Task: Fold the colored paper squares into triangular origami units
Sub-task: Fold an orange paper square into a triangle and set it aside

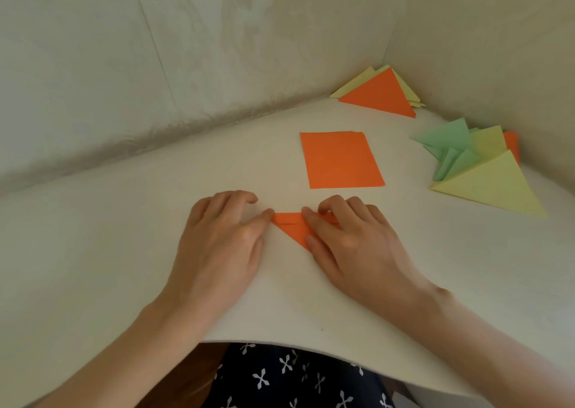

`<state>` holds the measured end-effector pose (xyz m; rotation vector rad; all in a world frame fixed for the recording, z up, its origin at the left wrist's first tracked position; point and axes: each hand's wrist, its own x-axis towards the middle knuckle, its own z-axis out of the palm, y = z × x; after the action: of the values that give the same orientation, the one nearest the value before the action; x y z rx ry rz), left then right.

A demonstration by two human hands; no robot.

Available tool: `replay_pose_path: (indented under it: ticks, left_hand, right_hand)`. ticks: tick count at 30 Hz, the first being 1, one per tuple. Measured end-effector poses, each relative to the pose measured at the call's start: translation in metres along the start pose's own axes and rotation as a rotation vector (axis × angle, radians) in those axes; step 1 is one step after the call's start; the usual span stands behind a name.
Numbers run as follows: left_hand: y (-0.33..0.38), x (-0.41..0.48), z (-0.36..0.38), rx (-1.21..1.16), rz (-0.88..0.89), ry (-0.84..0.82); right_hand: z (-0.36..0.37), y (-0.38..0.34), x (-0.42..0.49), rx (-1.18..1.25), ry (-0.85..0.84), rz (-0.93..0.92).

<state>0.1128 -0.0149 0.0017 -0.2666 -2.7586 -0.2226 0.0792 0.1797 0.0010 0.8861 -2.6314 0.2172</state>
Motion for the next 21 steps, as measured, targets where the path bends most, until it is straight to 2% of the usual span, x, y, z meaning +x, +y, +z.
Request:
replay_pose_path:
  ticks: [3,9,13,17,21]
  left_hand:
    - [-0.006,-0.002,-0.004,-0.095,-0.089,-0.001]
    - [-0.010,0.032,-0.005,-0.512,-0.207,-0.106]
    - [-0.010,0.056,-0.003,-0.841,-0.226,-0.174]
    - [-0.005,0.063,-0.002,-1.229,-0.316,-0.134]
    - [-0.006,0.061,-0.002,-1.351,-0.330,-0.104]
  right_hand:
    - [-0.001,0.006,0.004,0.114,-0.016,0.029]
    - [0.000,0.016,0.036,0.195,-0.038,0.036]
    - [-0.005,0.020,0.045,0.601,0.016,0.198]
    - [-0.011,0.027,0.048,0.925,-0.030,0.406]
    - [-0.022,0.031,0.048,1.256,-0.162,0.516]
